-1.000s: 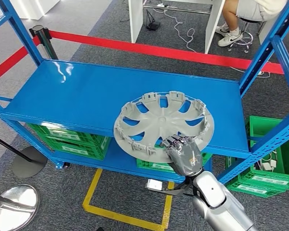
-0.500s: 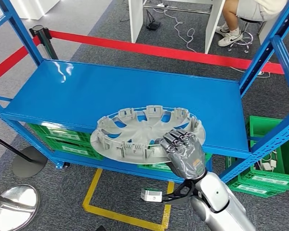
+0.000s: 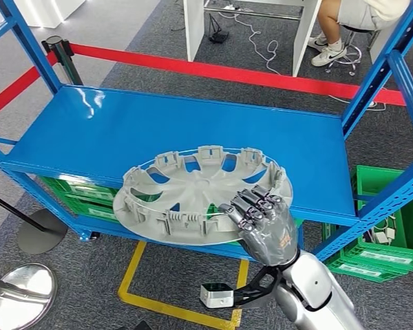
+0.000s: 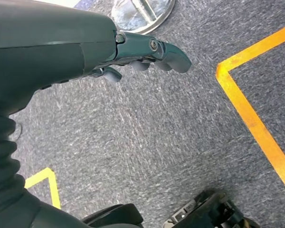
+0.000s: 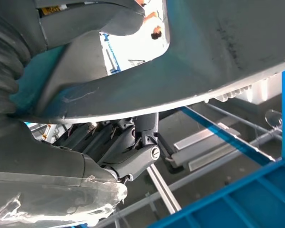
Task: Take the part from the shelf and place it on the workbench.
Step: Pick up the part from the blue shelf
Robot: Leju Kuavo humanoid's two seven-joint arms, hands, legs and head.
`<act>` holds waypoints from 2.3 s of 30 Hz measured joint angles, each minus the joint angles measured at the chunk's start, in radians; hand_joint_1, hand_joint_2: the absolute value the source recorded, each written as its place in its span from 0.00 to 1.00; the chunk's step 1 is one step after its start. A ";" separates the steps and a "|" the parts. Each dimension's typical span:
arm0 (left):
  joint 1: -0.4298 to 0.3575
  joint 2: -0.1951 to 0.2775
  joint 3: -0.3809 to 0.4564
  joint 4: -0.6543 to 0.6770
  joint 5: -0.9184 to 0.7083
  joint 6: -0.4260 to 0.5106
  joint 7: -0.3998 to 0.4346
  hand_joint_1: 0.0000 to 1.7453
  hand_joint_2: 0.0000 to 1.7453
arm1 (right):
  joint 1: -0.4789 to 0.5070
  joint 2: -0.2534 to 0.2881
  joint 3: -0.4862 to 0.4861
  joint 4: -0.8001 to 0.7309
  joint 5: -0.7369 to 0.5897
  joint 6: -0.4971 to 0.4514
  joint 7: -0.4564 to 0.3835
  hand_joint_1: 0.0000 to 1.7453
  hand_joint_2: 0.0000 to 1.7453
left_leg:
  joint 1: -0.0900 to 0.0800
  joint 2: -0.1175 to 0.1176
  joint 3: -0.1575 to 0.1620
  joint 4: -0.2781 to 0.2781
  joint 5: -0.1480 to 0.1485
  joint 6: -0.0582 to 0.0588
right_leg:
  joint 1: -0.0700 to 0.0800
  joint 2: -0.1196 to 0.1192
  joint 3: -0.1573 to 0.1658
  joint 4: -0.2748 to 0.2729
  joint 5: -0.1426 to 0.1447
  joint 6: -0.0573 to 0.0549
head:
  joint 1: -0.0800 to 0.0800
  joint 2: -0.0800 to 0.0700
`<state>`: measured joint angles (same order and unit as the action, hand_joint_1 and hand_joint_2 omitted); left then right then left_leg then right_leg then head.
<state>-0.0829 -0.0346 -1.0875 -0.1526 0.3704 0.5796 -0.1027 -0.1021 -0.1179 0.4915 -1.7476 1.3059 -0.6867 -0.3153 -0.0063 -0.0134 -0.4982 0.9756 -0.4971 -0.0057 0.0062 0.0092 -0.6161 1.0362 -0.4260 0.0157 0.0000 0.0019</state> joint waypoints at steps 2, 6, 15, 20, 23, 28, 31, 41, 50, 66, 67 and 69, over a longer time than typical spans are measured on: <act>0.000 0.000 0.001 0.000 0.011 -0.001 -0.003 0.00 1.00 | 0.002 0.010 -0.007 -0.017 -0.013 0.000 -0.025 1.00 1.00 | 0.000 0.000 0.000 0.000 0.000 0.000 | 0.000 0.000 0.000 0.000 0.000 0.000 | 0.000 0.000; -0.001 0.001 0.003 0.000 0.019 -0.001 -0.006 0.00 1.00 | 0.009 0.041 -0.033 -0.058 -0.053 0.000 -0.088 1.00 1.00 | 0.000 0.000 0.000 0.000 0.000 0.000 | 0.000 0.000 0.000 0.000 0.000 0.000 | 0.000 0.000; -0.003 0.003 0.003 0.000 0.036 -0.001 -0.003 0.00 1.00 | 0.052 0.145 -0.128 -0.133 -0.172 0.000 -0.252 1.00 1.00 | -0.002 0.000 -0.001 0.003 -0.001 0.005 | -0.003 0.000 0.000 -0.004 0.003 0.004 | 0.000 0.000; -0.004 0.006 0.002 0.000 0.040 -0.001 0.002 0.00 1.00 | 0.067 0.176 -0.163 -0.159 -0.206 0.000 -0.275 1.00 1.00 | 0.008 0.006 0.004 -0.027 0.030 0.024 | -0.002 0.000 -0.019 0.024 -0.020 0.024 | 0.003 0.000; -0.002 0.007 0.002 0.001 0.042 -0.002 0.004 0.00 1.00 | 0.073 0.179 -0.175 -0.164 -0.221 -0.001 -0.265 1.00 1.00 | 0.013 0.010 0.004 -0.033 0.036 0.027 | -0.011 -0.001 -0.088 0.199 -0.111 0.037 | 0.008 0.000; -0.001 0.006 0.002 0.001 0.047 -0.006 0.006 0.00 1.00 | 0.080 0.179 -0.179 -0.165 -0.239 -0.001 -0.241 1.00 1.00 | 0.032 0.010 0.001 -0.016 0.026 0.002 | -0.030 -0.003 -0.013 0.093 -0.041 0.068 | 0.009 0.000; -0.002 0.008 0.002 0.002 0.047 -0.006 0.007 0.00 1.00 | 0.079 0.179 -0.180 -0.167 -0.247 -0.001 -0.243 1.00 1.00 | 0.033 0.006 -0.013 0.005 0.020 -0.024 | -0.025 0.005 0.031 0.023 -0.039 0.058 | 0.013 0.000; -0.001 0.008 0.002 0.002 0.049 -0.005 0.007 0.00 1.00 | 0.077 0.179 -0.183 -0.171 -0.264 -0.001 -0.244 1.00 1.00 | 0.021 0.008 -0.138 0.291 -0.128 -0.026 | -0.009 -0.001 -0.038 0.032 -0.001 -0.016 | 0.002 0.000; -0.004 0.006 0.001 0.003 0.057 -0.006 0.008 0.00 1.00 | 0.086 0.189 -0.206 -0.187 -0.265 -0.001 -0.261 1.00 1.00 | -0.008 0.010 -0.008 0.001 0.010 0.017 | -0.002 -0.001 -0.079 0.023 0.044 0.011 | 0.002 0.000; 0.000 0.007 -0.001 0.004 0.074 -0.011 0.016 0.00 1.00 | 0.089 0.189 -0.223 -0.186 -0.277 -0.002 -0.223 1.00 1.00 | -0.004 0.011 -0.159 0.049 0.087 -0.016 | -0.010 -0.002 0.090 -0.015 -0.078 -0.014 | 0.003 0.000; -0.001 0.007 -0.001 0.004 0.075 -0.011 0.016 0.00 1.00 | 0.089 0.189 -0.224 -0.186 -0.275 -0.002 -0.223 1.00 1.00 | -0.002 0.011 -0.174 0.094 0.037 -0.022 | -0.011 -0.003 0.080 -0.015 -0.067 -0.021 | 0.001 0.000; -0.002 0.006 -0.001 0.004 0.075 -0.011 0.016 0.00 1.00 | 0.090 0.189 -0.226 -0.186 -0.273 -0.002 -0.223 1.00 1.00 | 0.003 0.012 -0.203 0.223 -0.056 -0.030 | -0.011 -0.004 0.051 -0.014 -0.043 -0.026 | -0.002 0.000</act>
<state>-0.0852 -0.0285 -1.0887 -0.1484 0.4458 0.5684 -0.0870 -0.0121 0.0713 0.2658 -1.9337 1.0333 -0.6886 -0.5383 -0.0036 -0.0015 -0.7012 1.1986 -0.5531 -0.0356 -0.0043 0.0052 -0.5651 1.0224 -0.4692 -0.0107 -0.0018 0.0019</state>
